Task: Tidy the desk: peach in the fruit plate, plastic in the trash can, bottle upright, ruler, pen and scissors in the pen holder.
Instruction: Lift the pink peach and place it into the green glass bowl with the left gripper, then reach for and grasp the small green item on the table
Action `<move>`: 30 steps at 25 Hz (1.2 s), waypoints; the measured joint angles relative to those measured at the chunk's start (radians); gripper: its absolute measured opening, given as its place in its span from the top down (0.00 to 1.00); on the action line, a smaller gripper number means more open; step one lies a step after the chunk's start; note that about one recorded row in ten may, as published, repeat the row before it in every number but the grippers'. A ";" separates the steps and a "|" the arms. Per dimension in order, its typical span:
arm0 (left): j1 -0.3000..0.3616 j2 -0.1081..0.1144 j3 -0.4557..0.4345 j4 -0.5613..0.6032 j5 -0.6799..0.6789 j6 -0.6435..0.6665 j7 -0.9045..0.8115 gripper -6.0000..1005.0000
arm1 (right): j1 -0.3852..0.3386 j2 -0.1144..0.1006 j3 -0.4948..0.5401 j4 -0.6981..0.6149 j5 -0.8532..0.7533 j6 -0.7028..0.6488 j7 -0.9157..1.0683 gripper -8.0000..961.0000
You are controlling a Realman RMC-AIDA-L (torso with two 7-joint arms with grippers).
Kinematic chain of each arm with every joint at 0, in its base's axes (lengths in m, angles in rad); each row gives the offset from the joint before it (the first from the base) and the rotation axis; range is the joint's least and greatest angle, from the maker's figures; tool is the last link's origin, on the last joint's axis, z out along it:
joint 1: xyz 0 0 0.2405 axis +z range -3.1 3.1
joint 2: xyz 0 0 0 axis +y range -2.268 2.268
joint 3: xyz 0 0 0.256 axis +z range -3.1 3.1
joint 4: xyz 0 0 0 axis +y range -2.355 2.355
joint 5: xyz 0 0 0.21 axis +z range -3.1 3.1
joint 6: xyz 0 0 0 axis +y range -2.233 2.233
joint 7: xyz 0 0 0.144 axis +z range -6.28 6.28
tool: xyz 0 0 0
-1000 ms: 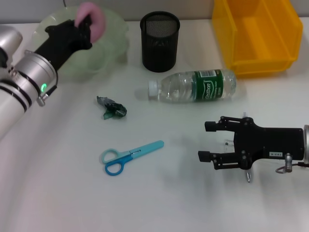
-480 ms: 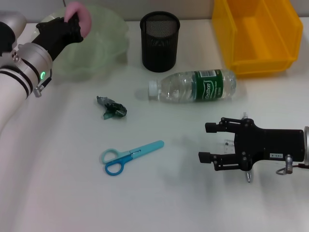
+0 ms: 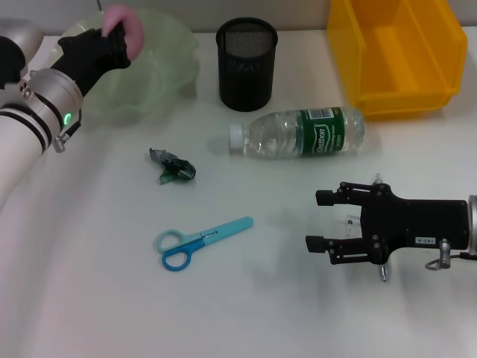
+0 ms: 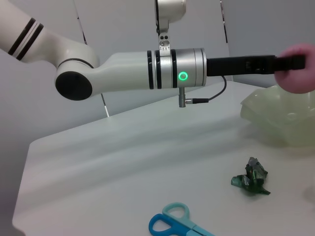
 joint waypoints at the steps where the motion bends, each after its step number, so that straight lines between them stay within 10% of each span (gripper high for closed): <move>1: 0.000 0.000 -0.002 -0.001 0.000 0.000 -0.003 0.85 | 0.000 0.000 0.000 0.000 0.000 0.000 0.000 0.14; 6: -0.001 0.000 -0.003 -0.004 0.000 0.000 -0.008 0.85 | -0.001 -0.001 -0.001 0.000 0.000 0.000 0.000 0.14; 16: -0.005 0.000 -0.001 -0.005 0.004 0.000 -0.009 0.43 | -0.002 -0.002 0.002 -0.001 0.000 -0.002 0.000 0.14; 30: -0.007 0.000 -0.004 -0.005 0.003 0.000 -0.009 0.17 | -0.002 -0.002 0.006 -0.003 0.000 -0.002 0.000 0.14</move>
